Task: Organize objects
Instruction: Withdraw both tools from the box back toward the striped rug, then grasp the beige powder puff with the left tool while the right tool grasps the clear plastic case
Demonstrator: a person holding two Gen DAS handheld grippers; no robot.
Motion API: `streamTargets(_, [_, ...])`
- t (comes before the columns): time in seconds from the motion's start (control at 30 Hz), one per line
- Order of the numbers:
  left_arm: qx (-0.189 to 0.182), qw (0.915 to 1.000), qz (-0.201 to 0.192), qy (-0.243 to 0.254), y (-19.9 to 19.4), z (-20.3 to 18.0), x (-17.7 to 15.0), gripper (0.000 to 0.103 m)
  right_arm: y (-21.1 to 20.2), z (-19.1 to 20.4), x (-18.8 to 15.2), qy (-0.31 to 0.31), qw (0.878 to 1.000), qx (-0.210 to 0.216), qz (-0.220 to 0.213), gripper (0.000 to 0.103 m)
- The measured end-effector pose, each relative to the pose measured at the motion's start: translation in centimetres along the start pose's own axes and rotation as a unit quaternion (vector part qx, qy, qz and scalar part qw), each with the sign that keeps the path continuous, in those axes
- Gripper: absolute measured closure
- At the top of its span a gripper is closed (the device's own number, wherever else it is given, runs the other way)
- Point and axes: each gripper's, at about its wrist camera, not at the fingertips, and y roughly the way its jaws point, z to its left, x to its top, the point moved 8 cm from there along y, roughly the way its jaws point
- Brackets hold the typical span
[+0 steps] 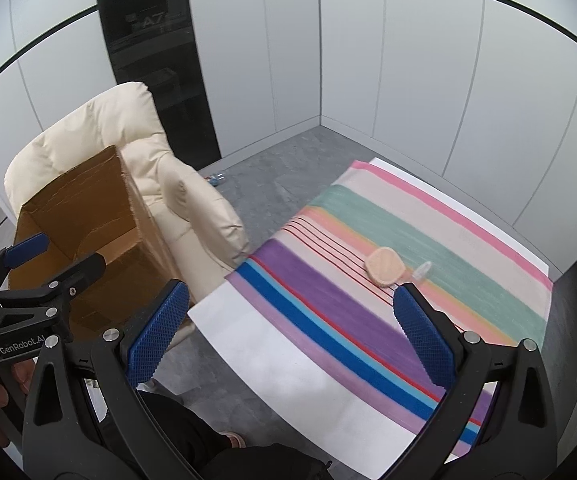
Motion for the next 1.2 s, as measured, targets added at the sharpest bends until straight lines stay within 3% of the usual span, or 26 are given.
streamTargets(0.73, [-0.04,0.9974,0.021,0.055,1.8,-7.2,-0.4,0.0,-1.6,-7.7,-2.6,0.065,0.997,-0.049,0.017,0.0])
streamTargets(0.9, [-0.047,0.9948,0.025,0.087,2.9,-9.7,-0.1,0.0,-0.9,-9.6,-3.0,0.107,0.993,-0.044,0.028,0.0])
streamTargets(1.2, [-0.054,0.9893,0.047,0.128,7.6,-14.0,-0.2,0.0,2.8,-13.3,-4.2,0.114,0.989,-0.072,0.062,0.0])
